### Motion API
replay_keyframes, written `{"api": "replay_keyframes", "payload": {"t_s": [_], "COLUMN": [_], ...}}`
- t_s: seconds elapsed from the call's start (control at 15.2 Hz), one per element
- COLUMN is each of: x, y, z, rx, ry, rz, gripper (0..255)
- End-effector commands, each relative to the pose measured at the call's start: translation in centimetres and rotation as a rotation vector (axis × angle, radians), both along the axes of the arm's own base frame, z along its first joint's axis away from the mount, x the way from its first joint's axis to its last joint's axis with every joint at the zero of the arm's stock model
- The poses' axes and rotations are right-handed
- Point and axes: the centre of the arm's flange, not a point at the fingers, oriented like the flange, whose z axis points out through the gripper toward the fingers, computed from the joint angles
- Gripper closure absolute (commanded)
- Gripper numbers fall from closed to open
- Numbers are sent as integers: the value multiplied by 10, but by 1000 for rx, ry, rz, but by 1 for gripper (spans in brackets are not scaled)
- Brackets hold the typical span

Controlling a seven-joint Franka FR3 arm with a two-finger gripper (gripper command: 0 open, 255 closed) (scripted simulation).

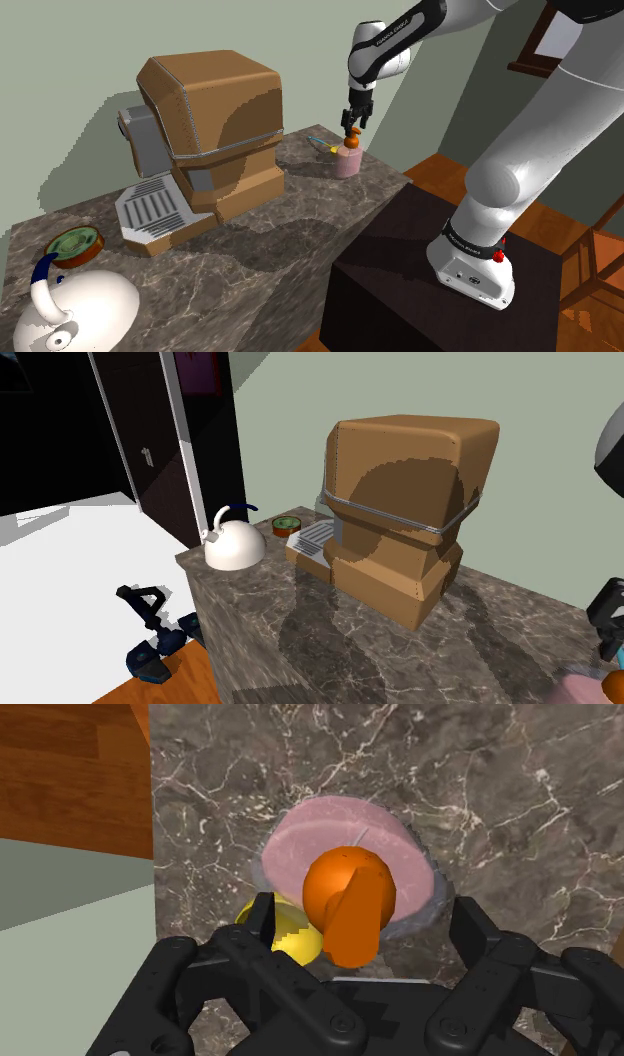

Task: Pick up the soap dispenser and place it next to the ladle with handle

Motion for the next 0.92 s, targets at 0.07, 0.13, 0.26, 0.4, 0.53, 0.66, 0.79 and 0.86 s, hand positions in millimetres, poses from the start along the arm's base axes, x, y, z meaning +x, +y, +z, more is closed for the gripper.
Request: {"api": "replay_keyframes", "payload": {"t_s": [0.07,0.13,0.26,0.4,0.53,0.66,0.79,0.86], "x": [0,0,1,1,1,1,1,1], "y": [0,0,1,1,1,1,1,1], "z": [0,13,40,50,50,50,50,50], "rx": [0,0,0,0,0,0,0,0], "ry": [0,0,0,0,0,0,0,0], "rz": [0,0,0,0,0,0,0,0], "gripper": [0,0,0,0,0,0,0,0]}}
